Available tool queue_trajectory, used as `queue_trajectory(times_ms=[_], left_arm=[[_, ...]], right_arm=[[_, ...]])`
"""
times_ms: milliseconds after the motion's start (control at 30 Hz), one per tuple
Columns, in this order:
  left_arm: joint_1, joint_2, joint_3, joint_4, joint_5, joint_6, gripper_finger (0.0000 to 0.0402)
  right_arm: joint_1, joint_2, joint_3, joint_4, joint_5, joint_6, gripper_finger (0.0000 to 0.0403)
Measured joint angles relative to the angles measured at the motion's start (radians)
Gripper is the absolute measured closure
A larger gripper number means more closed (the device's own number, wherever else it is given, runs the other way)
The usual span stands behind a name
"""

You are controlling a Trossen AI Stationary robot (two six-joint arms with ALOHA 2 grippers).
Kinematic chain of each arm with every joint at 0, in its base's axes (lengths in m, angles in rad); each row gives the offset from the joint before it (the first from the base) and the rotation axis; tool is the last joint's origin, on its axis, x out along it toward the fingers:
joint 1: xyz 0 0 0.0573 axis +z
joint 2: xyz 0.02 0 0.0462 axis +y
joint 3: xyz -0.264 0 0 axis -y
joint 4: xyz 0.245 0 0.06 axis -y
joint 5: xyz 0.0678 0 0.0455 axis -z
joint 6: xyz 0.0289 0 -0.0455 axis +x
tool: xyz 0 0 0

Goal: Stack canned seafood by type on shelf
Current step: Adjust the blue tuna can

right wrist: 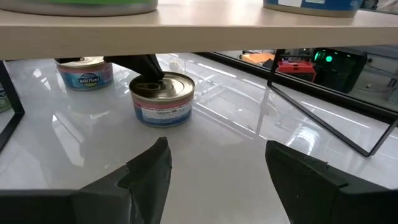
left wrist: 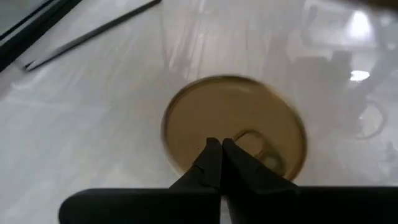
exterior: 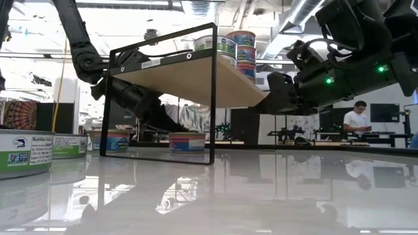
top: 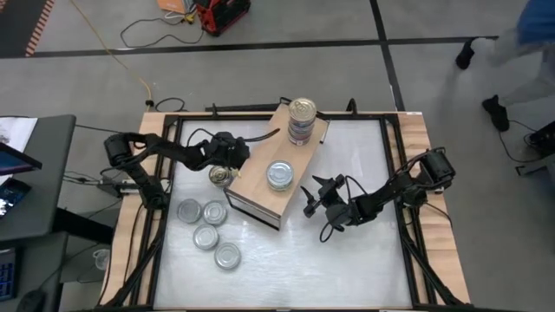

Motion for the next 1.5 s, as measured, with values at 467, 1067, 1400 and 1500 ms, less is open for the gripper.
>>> queue_trajectory(times_ms=[467,1067,1400,1500], left_arm=[[0.003,-0.187,-0.005,-0.260,-0.194,0.042,0.0401],[0.006,-0.500,-0.008,-0.632,-0.578,-0.064,0.0401],[0.005,-0.667,-0.006,-0.740,-0.461,-0.182,0.0401],[0.005,-0.658,-0.006,-0.768,-0.391,-0.213,0.0401]], right_arm=[[0.000,0.000,0.000,0.003,0.000,0.001,0.0117],[0.001,0.000,0.000,0.004,-0.001,0.009,0.0117],[0.042,-0.069,0.000,0.004,-0.006,-0.106,0.0117],[0.059,-0.133,0.000,-0.001,-0.017,-0.163,0.0117]])
